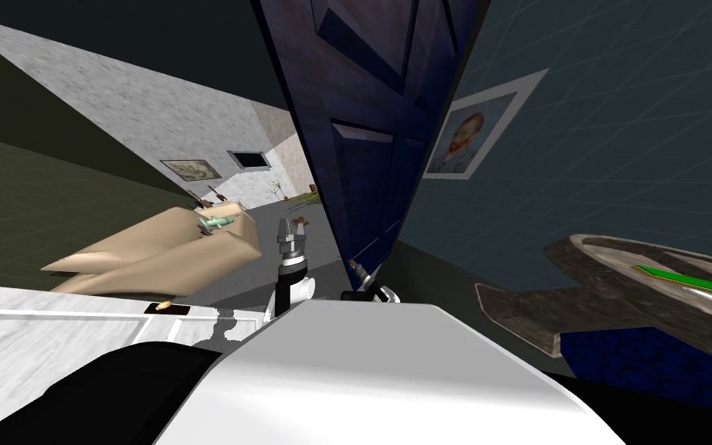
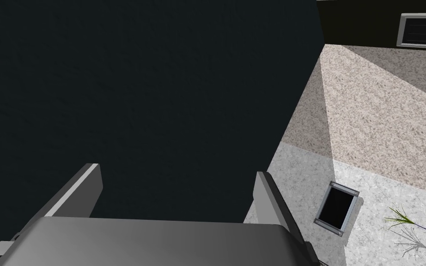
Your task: Push the door open
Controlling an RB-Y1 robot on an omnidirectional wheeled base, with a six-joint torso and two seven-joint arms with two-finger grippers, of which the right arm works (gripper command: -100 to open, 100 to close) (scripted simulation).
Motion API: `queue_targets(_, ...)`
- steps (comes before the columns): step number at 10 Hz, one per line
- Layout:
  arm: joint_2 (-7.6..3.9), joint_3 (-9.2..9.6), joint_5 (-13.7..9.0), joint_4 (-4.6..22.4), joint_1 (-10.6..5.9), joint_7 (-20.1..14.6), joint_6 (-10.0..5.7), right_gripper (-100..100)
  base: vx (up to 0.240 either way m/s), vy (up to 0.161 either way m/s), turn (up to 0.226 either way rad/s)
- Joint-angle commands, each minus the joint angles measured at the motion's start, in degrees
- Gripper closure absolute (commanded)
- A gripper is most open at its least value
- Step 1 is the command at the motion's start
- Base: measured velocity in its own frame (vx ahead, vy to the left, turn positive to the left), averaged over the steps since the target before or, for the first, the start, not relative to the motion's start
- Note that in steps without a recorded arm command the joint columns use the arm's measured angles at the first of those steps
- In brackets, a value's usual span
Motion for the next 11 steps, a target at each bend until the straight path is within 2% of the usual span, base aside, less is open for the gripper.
queue_targets(1, -0.05, -0.04, -0.03, 0.0, 0.03, -0.03, -0.05, 100, -0.007, -0.005, -0.004)
queue_targets(2, -0.05, -0.04, -0.03, 0.0, 0.03, -0.03, -0.05, 100, 0.0, 0.0, 0.0)
queue_targets(3, -0.72, -0.9, -0.29, 0.19, 0.0, 0.15, -0.01, 100, 0.057, 0.074, -0.025)
queue_targets(6, -1.66, -2.65, -0.83, 0.44, -0.13, 0.47, -0.09, 100, 0.099, 0.172, -0.034)
queue_targets(8, -1.66, -2.65, -0.83, 0.44, -0.13, 0.47, -0.09, 100, 0.051, 0.092, -0.013)
queue_targets(9, -2.25, -4.17, -1.31, 0.66, -0.25, 0.75, -0.16, 100, 0.096, 0.128, -0.052)
queue_targets(11, -2.63, -5.46, -1.71, 0.85, -0.35, 0.99, -0.22, 100, 0.111, 0.193, -0.062)
